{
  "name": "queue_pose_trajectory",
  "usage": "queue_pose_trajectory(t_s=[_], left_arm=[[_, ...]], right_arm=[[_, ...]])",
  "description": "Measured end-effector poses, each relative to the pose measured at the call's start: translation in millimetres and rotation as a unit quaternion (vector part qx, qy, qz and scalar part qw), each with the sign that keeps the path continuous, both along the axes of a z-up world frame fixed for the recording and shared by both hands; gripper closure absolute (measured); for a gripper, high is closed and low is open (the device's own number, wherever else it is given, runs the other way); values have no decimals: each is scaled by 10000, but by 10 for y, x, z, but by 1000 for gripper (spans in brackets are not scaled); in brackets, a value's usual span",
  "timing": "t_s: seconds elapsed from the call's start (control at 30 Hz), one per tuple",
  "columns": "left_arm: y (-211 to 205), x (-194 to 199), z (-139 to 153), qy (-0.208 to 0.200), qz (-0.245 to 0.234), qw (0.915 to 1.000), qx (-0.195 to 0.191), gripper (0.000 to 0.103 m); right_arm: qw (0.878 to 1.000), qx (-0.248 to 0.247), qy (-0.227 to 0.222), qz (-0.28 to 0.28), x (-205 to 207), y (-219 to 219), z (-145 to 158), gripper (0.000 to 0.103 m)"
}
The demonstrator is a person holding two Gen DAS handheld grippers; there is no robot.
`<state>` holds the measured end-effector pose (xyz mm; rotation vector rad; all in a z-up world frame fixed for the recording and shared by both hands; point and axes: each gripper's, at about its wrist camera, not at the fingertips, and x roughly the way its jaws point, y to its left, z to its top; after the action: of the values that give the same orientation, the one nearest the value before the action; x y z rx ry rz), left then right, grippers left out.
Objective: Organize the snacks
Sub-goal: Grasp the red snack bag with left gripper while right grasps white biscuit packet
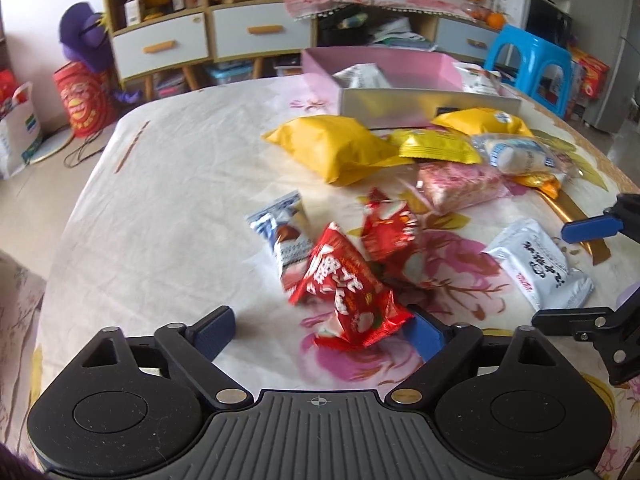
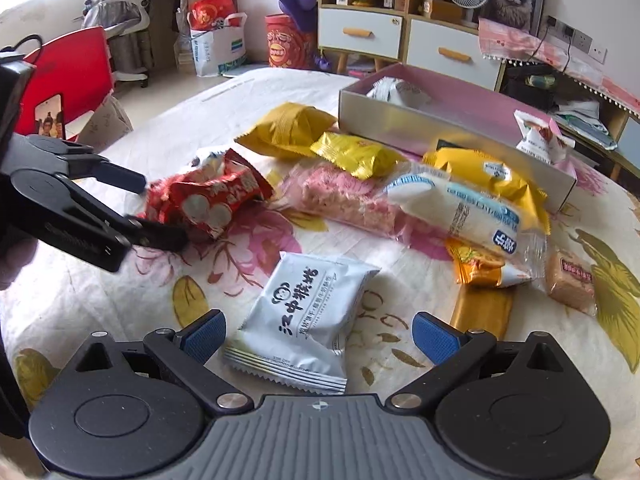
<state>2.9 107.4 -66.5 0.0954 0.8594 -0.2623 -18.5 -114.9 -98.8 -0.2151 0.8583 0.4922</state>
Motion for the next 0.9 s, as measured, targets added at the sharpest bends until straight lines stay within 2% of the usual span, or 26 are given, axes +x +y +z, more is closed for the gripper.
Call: queue_pose_trajectory(t_s=[0.27,0.5,0.6,0.73,0.8,0.87,0.9], left_arm=[[102,0,52,-16,185,9998,-120,43],[43,43,64,-60,150,9994,-317,42],[-7,53,52,-95,109,9996,-240,43],[-17,55,46,-155,190,9996,-140,59],[1,55,53,-147,206,9995,-214,62],[3,49,61,-136,224,9994,-242,71],[0,47,66,-125,241,9994,-226,71]], right_arm=[[9999,-42,-91,-12,10,8,-20,11],[9998,-57,-145,89,-13,56,-25,12],[9998,-53,-153,108,-22,60,-20,13],[9997,-53,-199,121,-29,64,-10,19],[9997,-51,-231,99,-29,62,-1,24],[9996,-49,-272,85,-27,58,14,34],[9995,-53,-297,88,-28,59,23,37]])
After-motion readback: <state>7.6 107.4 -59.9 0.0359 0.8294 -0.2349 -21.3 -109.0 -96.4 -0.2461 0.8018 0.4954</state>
